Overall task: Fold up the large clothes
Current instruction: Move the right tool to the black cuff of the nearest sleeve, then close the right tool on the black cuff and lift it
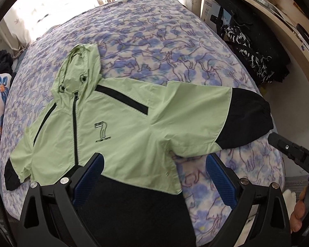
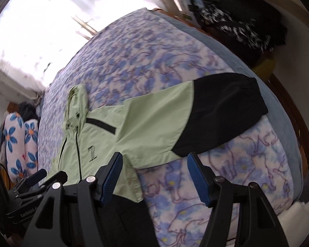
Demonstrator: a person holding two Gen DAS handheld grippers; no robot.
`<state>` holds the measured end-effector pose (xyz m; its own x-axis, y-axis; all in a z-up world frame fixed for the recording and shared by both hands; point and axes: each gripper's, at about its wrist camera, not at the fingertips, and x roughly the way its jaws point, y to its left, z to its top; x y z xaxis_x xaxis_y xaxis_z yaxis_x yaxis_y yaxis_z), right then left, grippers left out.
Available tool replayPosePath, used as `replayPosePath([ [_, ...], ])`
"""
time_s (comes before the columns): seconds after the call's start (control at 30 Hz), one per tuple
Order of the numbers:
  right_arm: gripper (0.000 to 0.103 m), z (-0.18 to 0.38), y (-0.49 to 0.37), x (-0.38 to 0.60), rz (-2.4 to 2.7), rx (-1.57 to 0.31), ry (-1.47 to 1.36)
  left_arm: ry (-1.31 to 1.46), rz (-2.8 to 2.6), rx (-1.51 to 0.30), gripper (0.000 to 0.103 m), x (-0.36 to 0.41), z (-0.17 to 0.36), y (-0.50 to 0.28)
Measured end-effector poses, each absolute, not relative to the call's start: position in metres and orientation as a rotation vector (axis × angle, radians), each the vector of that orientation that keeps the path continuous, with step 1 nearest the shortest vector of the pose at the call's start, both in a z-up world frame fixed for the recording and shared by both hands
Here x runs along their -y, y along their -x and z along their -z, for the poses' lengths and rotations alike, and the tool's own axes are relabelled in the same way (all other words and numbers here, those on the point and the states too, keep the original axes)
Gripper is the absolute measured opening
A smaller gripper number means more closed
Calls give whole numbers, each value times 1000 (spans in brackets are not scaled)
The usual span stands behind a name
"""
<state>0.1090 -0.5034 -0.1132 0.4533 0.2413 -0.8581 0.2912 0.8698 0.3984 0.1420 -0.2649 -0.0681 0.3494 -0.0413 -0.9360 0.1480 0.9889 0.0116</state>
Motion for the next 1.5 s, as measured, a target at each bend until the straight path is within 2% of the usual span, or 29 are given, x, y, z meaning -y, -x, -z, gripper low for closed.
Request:
replayPosePath([
  [0.43,65,208,-117,597,215,-1165,-776,-129,155,-1249,98,332,130,-189],
  [0.63,52,250,-124,619,259,-1176,-872,-128,166,-1269,98,336,145,-194],
  [1.0,48,290,-131,643,368,-1169,-1024,-85,108,-1267,98,322,154,-210],
  [1.1,35,292,-131,646,395,-1153,-1046,-75,74,-1254,98,319,157,-217],
  [1.13,25,292,-130,647,394,-1146,-1055,-80,63,-1250,98,319,159,-219],
  [1.17,18,292,-129,649,387,-1139,-1071,-90,51,-1248,98,319,161,-221],
  [1.2,15,293,-129,652,381,-1133,-1080,-102,41,-1248,98,318,164,-223],
  [1.23,5,292,-130,654,376,-1128,-1083,-109,34,-1250,98,317,165,-225],
  [1.5,2,244,-142,639,290,-1091,-945,-45,-30,-1259,98,278,151,-213],
])
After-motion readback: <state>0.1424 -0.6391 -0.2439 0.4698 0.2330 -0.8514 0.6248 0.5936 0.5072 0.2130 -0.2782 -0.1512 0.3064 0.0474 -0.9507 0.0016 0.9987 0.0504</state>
